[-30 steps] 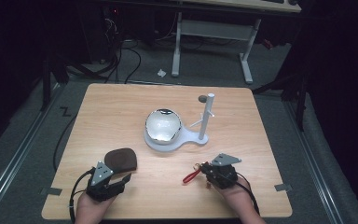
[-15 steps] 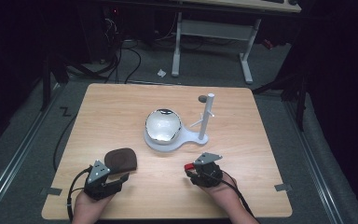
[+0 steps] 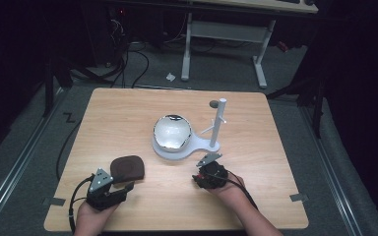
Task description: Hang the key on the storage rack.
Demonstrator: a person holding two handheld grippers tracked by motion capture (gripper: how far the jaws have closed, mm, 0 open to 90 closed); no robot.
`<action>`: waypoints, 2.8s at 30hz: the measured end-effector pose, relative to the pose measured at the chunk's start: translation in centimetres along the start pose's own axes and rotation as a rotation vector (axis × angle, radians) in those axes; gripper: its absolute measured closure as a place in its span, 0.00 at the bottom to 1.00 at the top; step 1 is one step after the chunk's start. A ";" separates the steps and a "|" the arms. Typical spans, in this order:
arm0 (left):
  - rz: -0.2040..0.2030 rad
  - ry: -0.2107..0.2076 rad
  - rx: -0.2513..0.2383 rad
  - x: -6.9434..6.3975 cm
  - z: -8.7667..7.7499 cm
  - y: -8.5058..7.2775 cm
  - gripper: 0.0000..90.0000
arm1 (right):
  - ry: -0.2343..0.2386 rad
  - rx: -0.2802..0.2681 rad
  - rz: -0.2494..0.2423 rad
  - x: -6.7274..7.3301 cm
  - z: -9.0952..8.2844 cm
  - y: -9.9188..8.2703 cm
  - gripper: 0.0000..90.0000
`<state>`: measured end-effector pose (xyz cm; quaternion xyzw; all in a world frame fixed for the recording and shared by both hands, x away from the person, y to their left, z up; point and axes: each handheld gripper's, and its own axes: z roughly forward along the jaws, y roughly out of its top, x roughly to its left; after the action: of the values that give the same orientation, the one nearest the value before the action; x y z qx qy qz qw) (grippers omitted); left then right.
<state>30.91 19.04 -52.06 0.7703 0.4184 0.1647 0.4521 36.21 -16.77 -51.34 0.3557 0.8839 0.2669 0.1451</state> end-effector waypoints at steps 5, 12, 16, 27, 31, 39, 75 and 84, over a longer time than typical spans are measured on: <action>0.000 -0.005 -0.005 0.0 0.0 0.1 0.51 | 0.009 0.001 -0.018 0.0 -0.2 -0.1 0.80; 0.006 -0.007 -0.008 -0.1 -0.1 0.2 0.51 | -0.001 -0.063 0.033 -0.9 -2.4 0.5 1.00; 0.002 -0.007 -0.009 -0.1 -0.1 0.2 0.51 | -0.006 -0.055 0.015 -1.2 -3.6 0.2 0.89; -0.010 -0.003 -0.010 -0.1 -0.2 0.1 0.51 | 0.035 0.076 -0.077 -1.5 -1.3 -0.2 0.73; -0.017 -0.001 -0.010 0.2 -0.2 0.1 0.51 | 0.027 0.072 -0.090 -1.4 -1.3 0.1 0.84; -0.021 -0.004 -0.009 0.3 -0.2 0.0 0.51 | 0.026 -0.029 0.000 -3.2 -4.3 0.3 0.85; -0.058 0.046 -0.043 0.7 -1.2 0.3 0.50 | -0.117 -0.189 0.372 -8.4 -15.2 -16.2 0.74; -0.077 0.050 -0.057 1.5 -1.7 0.2 0.50 | 0.008 -0.078 0.279 -4.0 -10.3 -14.0 0.94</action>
<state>30.82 21.10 -51.19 0.7360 0.4541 0.1784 0.4693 26.75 -31.84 -50.75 0.4684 0.8153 0.3199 0.1168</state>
